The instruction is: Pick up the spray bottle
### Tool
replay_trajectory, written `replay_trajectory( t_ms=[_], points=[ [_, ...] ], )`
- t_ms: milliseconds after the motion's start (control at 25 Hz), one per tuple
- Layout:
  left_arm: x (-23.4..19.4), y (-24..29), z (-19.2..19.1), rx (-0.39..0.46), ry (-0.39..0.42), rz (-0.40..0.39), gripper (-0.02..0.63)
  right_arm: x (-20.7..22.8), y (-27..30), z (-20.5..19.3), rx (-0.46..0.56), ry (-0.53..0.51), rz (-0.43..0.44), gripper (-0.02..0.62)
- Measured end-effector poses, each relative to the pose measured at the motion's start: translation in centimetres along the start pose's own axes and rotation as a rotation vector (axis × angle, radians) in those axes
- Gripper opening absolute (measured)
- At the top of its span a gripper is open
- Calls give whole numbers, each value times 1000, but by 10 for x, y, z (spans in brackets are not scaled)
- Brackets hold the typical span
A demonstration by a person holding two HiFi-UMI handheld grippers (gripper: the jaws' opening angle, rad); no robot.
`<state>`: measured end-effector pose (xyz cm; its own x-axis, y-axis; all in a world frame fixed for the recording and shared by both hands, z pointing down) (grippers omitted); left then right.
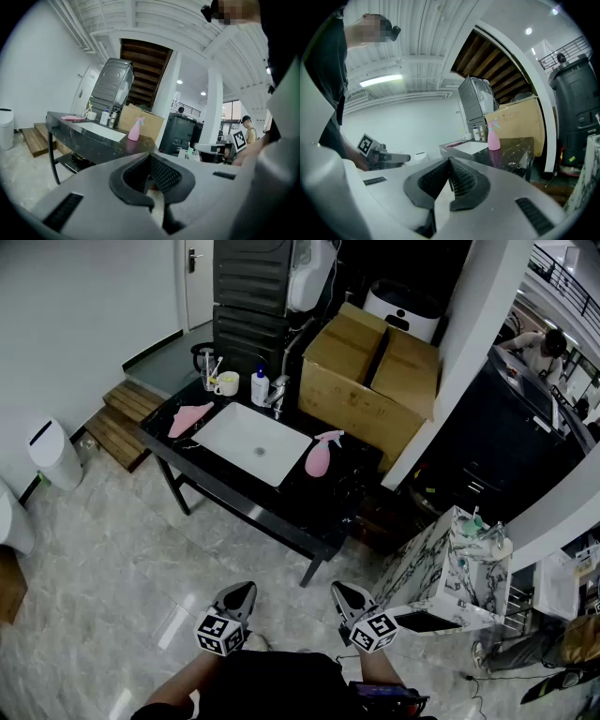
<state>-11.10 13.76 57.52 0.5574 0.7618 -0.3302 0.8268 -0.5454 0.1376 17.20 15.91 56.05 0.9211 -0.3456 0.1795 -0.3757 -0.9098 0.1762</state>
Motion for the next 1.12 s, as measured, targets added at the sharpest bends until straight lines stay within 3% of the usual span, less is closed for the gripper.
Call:
replay_trajectory(
  t_ms=[520,1120],
  points=[
    [37,27,-2,-4,2,-8,8,28,-35,-5,-9,-1,3,26],
    [9,10,7,-15,21,-46,8,3,-14,-5,5,8,-28,26]
  ],
)
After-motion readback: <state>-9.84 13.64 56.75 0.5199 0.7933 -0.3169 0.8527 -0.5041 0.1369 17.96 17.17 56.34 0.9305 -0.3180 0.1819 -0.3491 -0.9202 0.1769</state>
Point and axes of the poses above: the fingertips, and each gripper's own axes: y forward along the fingers, x to its right, z out of its top, the point moved 7 cm from there along -y, backward along the fingers, and after that the axes turned 14 degrees about -z, right-handed, at the moved point
